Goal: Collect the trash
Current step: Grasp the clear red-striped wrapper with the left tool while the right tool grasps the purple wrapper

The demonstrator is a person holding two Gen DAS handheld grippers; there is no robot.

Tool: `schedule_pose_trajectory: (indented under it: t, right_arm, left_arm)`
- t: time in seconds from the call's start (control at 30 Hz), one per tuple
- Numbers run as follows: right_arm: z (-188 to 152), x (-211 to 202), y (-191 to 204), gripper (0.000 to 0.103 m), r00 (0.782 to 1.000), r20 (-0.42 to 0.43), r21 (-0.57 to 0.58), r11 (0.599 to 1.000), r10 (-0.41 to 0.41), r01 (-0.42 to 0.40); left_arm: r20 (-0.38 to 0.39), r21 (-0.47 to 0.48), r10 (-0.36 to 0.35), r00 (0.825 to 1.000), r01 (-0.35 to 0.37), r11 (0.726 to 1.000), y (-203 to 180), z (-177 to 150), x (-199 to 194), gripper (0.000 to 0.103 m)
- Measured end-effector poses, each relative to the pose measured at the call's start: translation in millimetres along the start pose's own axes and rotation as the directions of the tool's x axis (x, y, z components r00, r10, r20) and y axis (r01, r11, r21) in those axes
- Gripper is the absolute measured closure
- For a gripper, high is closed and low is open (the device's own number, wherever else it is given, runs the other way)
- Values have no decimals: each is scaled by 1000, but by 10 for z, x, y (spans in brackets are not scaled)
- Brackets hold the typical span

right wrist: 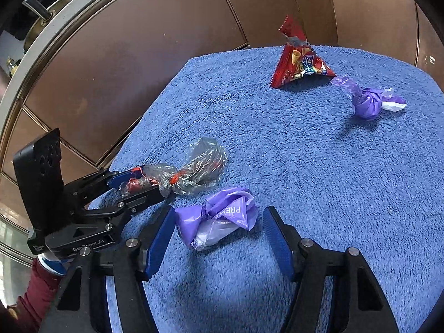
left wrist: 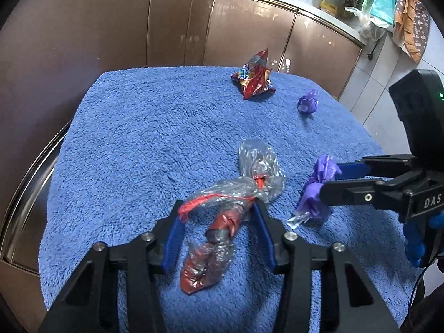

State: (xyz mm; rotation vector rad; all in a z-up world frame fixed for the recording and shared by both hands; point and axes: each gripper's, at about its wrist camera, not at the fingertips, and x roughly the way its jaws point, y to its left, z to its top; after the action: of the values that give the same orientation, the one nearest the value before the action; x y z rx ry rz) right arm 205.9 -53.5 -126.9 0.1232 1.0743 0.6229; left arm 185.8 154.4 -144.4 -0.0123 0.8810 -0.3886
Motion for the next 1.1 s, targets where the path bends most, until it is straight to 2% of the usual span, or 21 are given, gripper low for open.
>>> schedule_pose_trajectory:
  t: [0.03, 0.2, 0.23, 0.6, 0.77, 0.9, 1.1]
  right_arm:
    - [8, 17, -1, 40, 1000, 0, -2, 1000, 0, 0]
    - [34, 60, 10, 48, 1000, 5, -5, 1000, 12, -12]
    - [39, 66, 10, 52, 1000, 6, -3, 1000, 17, -17]
    - [14, -3, -7, 59, 999, 23, 24, 999, 39, -40]
    - [-40, -159, -26, 61, 998, 43, 30, 998, 48, -49]
    - [-102, -349, -34, 62, 996, 70, 30, 998, 53, -55]
    - [-240, -696, -51, 62, 990, 125, 31, 997, 65, -69]
  left_arm:
    - [-2, -1, 2, 1000, -2, 1000, 0, -5, 6, 66]
    - [-2, 4, 24, 1000, -24, 1000, -8, -15, 17, 73]
    - [-1, 6, 25, 1000, -25, 1000, -11, -11, 15, 73]
    - [-5, 55, 79, 997, -79, 995, -89, -18, 35, 74]
    - [-7, 66, 107, 994, -106, 992, -123, -10, 46, 76]
    - [-4, 60, 138, 990, -137, 989, -154, 13, 4, 85]
    - [62, 34, 144, 988, -146, 989, -300, 126, -325, 86]
